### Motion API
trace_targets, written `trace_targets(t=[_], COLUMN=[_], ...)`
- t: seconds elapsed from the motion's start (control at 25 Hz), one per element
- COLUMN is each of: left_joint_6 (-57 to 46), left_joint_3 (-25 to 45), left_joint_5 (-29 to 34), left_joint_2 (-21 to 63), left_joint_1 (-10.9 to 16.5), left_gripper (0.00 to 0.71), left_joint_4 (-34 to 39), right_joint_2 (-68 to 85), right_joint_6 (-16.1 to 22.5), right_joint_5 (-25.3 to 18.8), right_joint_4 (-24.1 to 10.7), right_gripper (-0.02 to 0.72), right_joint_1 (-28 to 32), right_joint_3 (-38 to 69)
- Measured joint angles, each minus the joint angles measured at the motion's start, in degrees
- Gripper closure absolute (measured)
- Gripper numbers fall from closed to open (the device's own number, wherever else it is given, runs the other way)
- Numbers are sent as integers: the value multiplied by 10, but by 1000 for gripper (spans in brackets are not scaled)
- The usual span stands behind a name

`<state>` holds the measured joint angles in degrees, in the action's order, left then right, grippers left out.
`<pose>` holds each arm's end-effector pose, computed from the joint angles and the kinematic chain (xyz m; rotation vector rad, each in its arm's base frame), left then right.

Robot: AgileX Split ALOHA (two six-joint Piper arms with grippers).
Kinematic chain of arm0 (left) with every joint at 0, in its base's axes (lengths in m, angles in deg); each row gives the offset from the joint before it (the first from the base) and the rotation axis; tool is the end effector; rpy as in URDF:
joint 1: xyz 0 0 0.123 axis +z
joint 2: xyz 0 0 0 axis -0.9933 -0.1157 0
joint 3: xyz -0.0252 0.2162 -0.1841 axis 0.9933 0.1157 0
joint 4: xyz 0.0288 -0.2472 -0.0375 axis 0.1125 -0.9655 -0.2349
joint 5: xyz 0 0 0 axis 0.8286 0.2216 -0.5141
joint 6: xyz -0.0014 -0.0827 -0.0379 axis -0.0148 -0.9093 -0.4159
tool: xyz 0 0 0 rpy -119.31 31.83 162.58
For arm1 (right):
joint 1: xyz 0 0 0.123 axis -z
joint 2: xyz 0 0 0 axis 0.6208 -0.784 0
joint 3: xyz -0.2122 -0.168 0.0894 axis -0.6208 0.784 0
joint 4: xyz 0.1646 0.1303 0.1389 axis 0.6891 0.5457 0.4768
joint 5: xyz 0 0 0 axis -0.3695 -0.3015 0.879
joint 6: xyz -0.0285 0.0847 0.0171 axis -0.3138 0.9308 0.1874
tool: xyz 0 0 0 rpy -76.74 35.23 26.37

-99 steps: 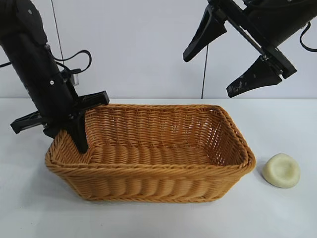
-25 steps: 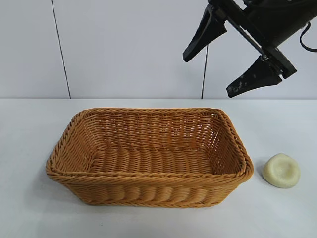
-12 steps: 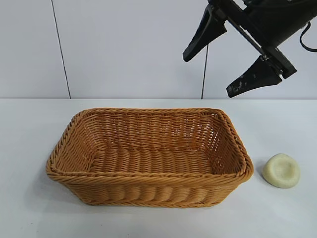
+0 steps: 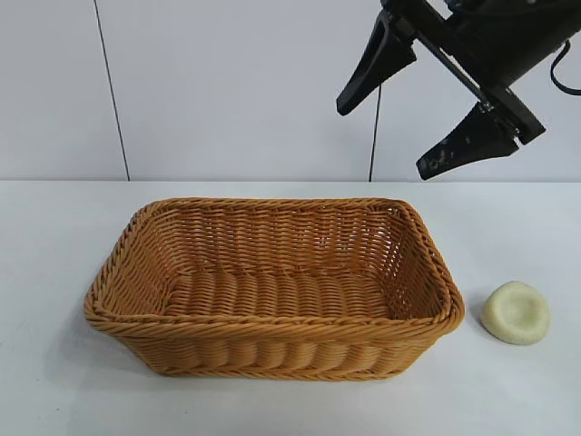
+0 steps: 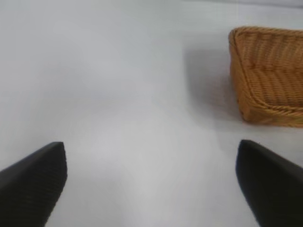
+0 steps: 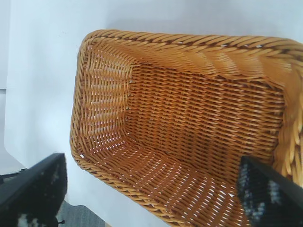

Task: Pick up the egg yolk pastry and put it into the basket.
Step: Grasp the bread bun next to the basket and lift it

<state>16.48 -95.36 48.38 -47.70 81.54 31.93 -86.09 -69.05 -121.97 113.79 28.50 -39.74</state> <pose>-0.0066 0.0002 0.2768 -0.0330 2.0495 -0.0594 0.3355 0.0891 0.2626 -0.1291 2.7929 0.5512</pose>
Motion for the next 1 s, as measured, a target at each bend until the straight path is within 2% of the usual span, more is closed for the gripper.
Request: trace_targets(t=[0.16, 0.24, 0.56, 0.72, 0.84, 1.0], left_joint_6=[0, 0, 0, 0, 0, 0], left_joint_3=[0, 0, 0, 0, 0, 0], left_joint_5=[0, 0, 0, 0, 0, 0], left_joint_2=[0, 0, 0, 0, 0, 0], left_joint_1=[0, 0, 0, 0, 0, 0], left_gripper=[15, 15, 15, 15, 15, 15], left_joint_4=[0, 0, 0, 0, 0, 0], right_joint_2=[0, -3, -46, -64, -65, -65], right_joint_6=[78, 94, 99, 84, 74, 72], right_joint_5=[-21, -36, -58, -64, -58, -35], right_joint_4=[-141, -175, -186, -180, -165, -163], right_gripper=[8, 8, 8, 8, 8, 8], right_joint_1=[0, 5, 66, 80, 80, 80], right_joint_3=[-17, -17, -17, -15, 0, 36])
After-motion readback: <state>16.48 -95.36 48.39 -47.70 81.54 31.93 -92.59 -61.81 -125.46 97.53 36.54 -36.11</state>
